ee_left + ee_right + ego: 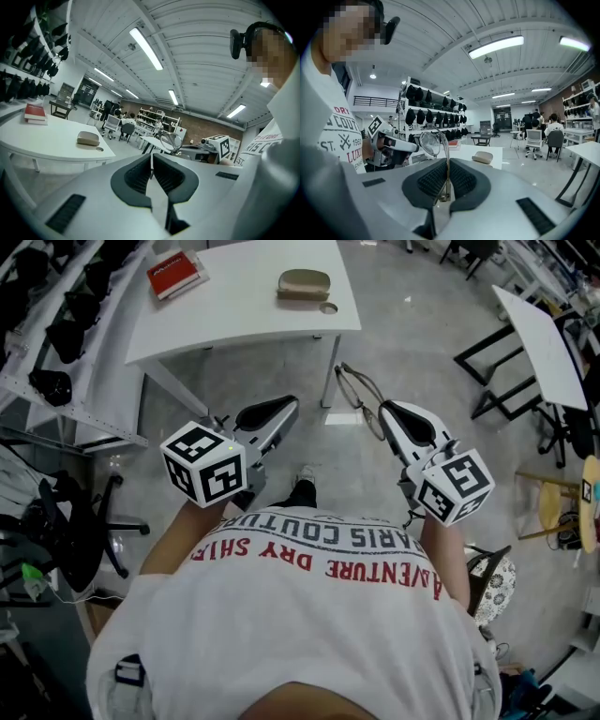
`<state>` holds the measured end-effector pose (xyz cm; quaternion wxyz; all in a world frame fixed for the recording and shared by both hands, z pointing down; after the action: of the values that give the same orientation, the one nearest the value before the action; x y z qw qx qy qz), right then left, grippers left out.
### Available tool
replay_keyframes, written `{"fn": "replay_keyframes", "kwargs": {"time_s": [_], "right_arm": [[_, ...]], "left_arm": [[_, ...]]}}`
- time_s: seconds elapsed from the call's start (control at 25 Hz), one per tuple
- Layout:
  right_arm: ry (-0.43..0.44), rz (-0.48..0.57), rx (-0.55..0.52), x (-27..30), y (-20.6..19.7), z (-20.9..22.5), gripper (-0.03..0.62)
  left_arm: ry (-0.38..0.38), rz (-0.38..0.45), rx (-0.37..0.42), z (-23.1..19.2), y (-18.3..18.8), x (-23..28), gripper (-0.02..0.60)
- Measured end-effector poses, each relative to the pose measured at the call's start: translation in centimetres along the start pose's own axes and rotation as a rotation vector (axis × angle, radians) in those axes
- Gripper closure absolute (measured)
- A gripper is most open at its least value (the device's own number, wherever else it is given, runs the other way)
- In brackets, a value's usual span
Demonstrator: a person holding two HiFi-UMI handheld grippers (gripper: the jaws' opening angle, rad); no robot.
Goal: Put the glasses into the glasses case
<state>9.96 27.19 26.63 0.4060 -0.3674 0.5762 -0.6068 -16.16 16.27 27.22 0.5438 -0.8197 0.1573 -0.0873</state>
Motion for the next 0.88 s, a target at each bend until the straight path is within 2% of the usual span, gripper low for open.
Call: {"fn": "replay_keyframes", "kwargs": {"time_s": [0.48,0.88], "right_arm": [[-0.002,-0.057,0.045,10.5,-0.8,10.8,0.56],[0.012,-0.08,0.055,15.9,-2.0,15.3,0.56]], "left_arm": [[0.036,-0.062,-0.044,-11.0,2.5,10.1,0.545],[0.05,-0.079,-0.067,-16.8,3.5,14.6,0.545]]}}
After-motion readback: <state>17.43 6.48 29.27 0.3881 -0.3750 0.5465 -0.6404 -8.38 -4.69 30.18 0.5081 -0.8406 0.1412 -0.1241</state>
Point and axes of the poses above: the fingertips, and each gripper's own axes: x forward along the fingers, z to its right, y out of its top, the point moved 10 cm from there along -x, backward along the fingers, and after that the axes turned 15 degrees about z, right-handed, at the moved point
